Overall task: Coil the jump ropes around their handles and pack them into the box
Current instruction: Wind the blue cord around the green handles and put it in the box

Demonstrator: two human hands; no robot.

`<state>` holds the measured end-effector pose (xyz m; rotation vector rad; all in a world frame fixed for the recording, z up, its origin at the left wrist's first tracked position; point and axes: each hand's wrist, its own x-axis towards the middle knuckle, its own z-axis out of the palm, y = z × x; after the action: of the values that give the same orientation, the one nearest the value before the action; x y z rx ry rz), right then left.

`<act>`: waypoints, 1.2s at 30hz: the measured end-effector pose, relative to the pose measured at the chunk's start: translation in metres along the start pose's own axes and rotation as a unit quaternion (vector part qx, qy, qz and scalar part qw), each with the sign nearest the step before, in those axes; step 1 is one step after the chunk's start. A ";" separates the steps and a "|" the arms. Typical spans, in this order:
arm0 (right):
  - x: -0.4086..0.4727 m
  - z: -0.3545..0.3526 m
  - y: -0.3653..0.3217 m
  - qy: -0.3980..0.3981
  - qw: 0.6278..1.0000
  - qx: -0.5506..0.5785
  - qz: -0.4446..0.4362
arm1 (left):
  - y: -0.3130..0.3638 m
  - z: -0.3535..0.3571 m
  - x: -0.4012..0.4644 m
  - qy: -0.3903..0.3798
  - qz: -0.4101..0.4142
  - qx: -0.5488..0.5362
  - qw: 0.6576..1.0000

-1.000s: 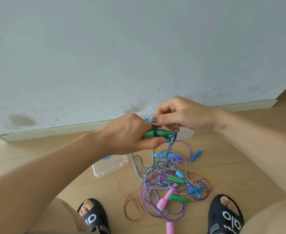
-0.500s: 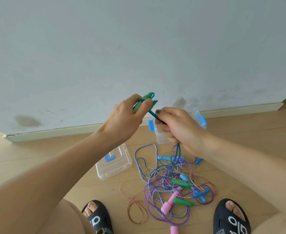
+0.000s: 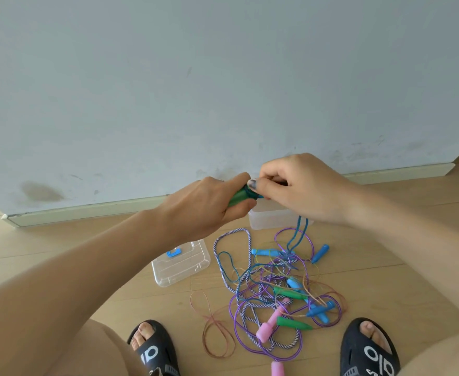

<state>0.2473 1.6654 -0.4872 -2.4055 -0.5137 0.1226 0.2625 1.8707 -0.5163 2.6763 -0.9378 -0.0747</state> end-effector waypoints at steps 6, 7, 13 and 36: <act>0.005 -0.005 0.000 0.003 0.999 0.040 -0.012 | 0.005 0.000 0.001 -0.011 0.036 0.018 0.999; 0.006 -0.005 0.000 -0.003 0.998 0.059 -0.013 | 0.006 -0.001 0.001 -0.008 0.045 0.014 0.999; 0.007 -0.005 -0.003 -0.021 0.993 0.105 -0.052 | 0.017 -0.005 -0.003 0.005 0.072 -0.018 0.997; 0.012 0.048 0.000 -0.026 0.936 0.286 0.203 | 0.012 -0.019 -0.009 0.059 -0.138 -0.179 0.972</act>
<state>0.2481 1.6984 -0.5242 -1.8982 0.0180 0.4511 0.2513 1.8729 -0.4950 2.4224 -0.4602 -0.1308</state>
